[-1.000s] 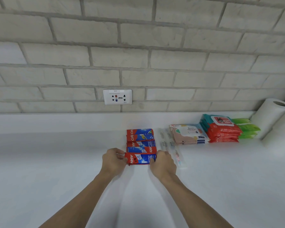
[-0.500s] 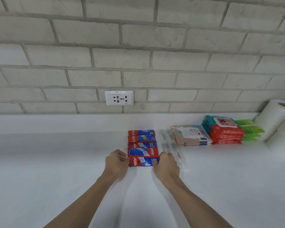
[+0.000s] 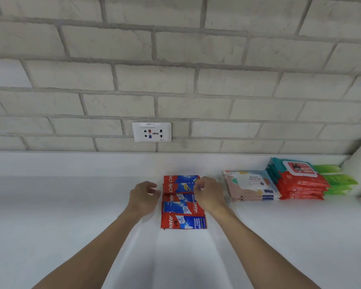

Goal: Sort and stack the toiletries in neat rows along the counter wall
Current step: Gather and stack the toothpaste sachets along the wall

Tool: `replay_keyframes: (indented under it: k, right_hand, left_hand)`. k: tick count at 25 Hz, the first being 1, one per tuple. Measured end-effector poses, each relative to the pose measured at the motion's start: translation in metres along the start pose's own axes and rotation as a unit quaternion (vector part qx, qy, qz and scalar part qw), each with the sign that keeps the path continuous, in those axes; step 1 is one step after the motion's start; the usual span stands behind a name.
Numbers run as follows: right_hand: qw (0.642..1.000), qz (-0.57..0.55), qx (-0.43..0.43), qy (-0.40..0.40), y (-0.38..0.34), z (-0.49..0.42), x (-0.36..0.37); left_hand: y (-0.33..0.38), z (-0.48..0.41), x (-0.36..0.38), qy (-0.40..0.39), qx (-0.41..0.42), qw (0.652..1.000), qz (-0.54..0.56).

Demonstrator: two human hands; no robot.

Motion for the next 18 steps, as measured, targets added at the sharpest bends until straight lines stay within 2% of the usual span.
replay_keyframes:
  k: [6,11,18]
  right_hand:
    - [0.999,0.017,-0.006,-0.029,0.012,-0.045,0.015]
    - [0.996,0.060,0.011,-0.057,0.020,-0.063,0.025]
    - [0.994,0.077,0.023,-0.068,0.022,-0.070,0.037]
  left_hand:
    - [0.022,-0.034,0.019,-0.063,-0.035,0.997,0.020]
    - [0.027,-0.046,0.027,-0.037,-0.027,0.999,0.006]
    - [0.033,-0.049,0.031,-0.069,-0.019,0.997,-0.042]
Point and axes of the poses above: each hand's wrist, its own z-axis away from the middle knuckle, its own x-axis out of the palm, y = z × x, the point moved 1 cm from there along -z, towards the middle knuckle, and after that the axes turned 6 degrees about -x, right-handed, at the moved point
